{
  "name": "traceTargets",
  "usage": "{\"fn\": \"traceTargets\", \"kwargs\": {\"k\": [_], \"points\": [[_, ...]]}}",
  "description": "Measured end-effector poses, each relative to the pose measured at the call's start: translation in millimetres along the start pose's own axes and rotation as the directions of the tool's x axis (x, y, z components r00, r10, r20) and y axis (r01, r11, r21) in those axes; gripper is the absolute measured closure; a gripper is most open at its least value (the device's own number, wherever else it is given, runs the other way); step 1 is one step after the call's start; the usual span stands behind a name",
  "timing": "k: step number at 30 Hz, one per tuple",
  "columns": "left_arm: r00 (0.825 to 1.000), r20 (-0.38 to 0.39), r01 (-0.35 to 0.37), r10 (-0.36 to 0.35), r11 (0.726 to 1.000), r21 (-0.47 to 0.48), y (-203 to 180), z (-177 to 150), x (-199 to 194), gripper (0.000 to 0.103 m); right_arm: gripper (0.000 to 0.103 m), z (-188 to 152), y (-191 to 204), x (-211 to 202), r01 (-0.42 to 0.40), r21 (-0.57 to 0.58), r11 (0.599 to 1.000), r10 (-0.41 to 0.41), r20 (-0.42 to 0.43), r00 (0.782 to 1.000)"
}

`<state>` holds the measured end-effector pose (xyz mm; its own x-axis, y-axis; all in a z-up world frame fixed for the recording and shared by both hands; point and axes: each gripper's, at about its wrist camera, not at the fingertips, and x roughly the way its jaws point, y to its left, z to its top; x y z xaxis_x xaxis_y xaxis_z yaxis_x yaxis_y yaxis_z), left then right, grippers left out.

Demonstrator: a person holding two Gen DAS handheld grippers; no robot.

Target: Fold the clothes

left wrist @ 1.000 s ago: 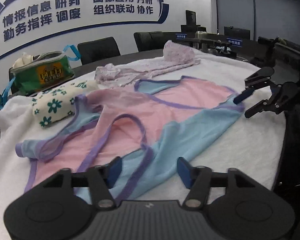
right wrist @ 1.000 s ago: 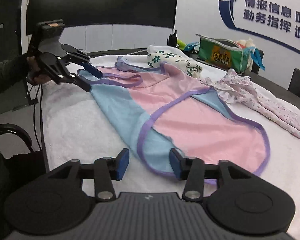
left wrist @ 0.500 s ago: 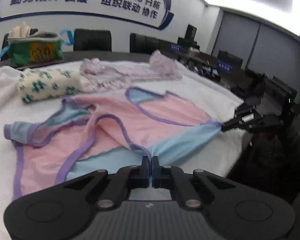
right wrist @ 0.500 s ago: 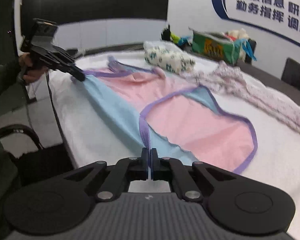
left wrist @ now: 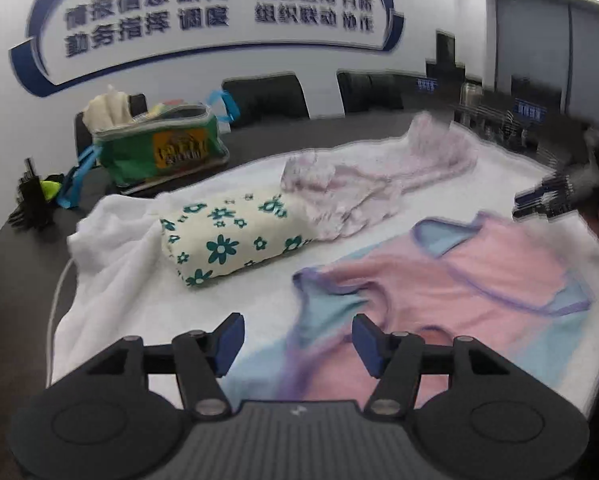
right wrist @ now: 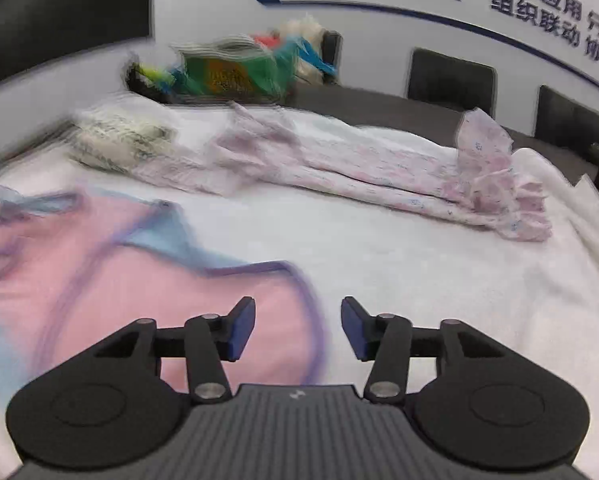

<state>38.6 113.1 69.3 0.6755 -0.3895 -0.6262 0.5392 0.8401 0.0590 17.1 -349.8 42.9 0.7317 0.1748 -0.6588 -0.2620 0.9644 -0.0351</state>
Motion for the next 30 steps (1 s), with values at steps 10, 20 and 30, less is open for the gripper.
{"fn": "traceTargets", "kwargs": {"k": [10, 20, 30], "points": [[0.994, -0.091, 0.064, -0.065, 0.998, -0.008, 8.2, 10.0, 65.7, 0.044, 0.098, 4.6, -6.0, 19.1, 0.134, 0.077, 0.988, -0.129, -0.061, 0.990], [0.989, -0.123, 0.073, -0.080, 0.996, -0.055, 20.4, 33.3, 110.8, 0.103, 0.098, 37.5, 72.8, 70.0, -0.111, -0.344, 0.932, 0.080, -0.102, 0.992], [0.997, -0.001, -0.072, 0.073, 0.991, 0.115, 16.1, 31.9, 101.3, 0.059, 0.066, 64.5, 45.1, 90.2, 0.044, -0.183, 0.982, -0.057, -0.066, 0.996]]}}
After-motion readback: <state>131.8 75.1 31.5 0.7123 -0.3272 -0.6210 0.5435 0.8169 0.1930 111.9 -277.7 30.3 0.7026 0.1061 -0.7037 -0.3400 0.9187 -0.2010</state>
